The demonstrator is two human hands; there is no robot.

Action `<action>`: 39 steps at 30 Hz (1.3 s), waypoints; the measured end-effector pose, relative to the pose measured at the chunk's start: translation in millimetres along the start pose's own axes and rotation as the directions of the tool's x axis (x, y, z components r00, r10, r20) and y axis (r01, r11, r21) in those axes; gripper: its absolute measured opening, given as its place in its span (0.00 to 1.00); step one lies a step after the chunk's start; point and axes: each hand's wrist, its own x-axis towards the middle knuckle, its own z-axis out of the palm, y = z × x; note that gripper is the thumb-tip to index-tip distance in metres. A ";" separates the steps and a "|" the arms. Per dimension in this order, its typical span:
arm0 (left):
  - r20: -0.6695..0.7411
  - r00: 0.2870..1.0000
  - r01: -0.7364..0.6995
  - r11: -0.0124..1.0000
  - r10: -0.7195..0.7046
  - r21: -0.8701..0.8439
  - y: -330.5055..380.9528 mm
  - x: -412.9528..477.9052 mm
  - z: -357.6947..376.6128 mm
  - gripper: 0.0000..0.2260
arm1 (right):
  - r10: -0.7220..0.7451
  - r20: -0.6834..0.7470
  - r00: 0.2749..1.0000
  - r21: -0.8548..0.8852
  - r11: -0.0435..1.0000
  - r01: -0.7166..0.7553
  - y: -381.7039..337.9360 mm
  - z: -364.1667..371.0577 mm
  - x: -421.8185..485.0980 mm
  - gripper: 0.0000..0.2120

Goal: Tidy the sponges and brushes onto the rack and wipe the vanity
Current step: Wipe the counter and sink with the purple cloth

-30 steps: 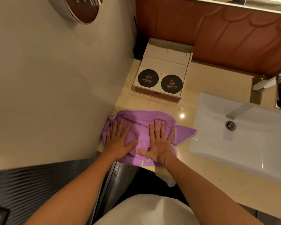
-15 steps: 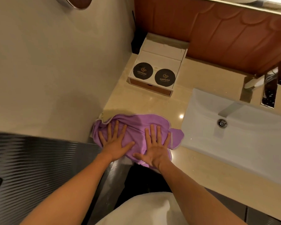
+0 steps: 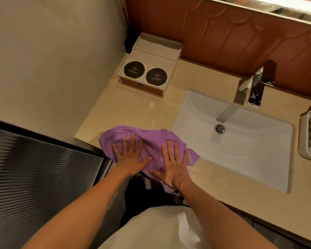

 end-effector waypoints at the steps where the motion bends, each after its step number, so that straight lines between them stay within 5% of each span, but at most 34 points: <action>1: 0.001 1.000 -0.004 1.000 0.004 0.015 9.0 -1.9 3.9 0.43 | 0.001 0.007 1.000 -0.017 1.000 -0.001 9.7 2.7 -4.8 0.54; 9: -0.009 0.999 -0.052 0.995 0.053 0.087 68.6 -19.5 30.1 0.42 | 0.020 0.011 1.000 -0.078 0.997 -0.019 65.0 10.0 -39.1 0.58; 22: 0.056 0.990 -0.141 0.971 0.133 0.193 120.7 -28.0 43.7 0.44 | 0.045 -0.078 0.996 -0.018 0.999 -0.047 111.1 24.4 -81.3 0.45; 39: 0.050 0.975 -0.221 0.958 0.216 0.182 311.5 -59.2 123.8 0.43 | -0.018 -0.193 0.981 -0.111 0.994 -0.004 286.9 42.6 -187.3 0.39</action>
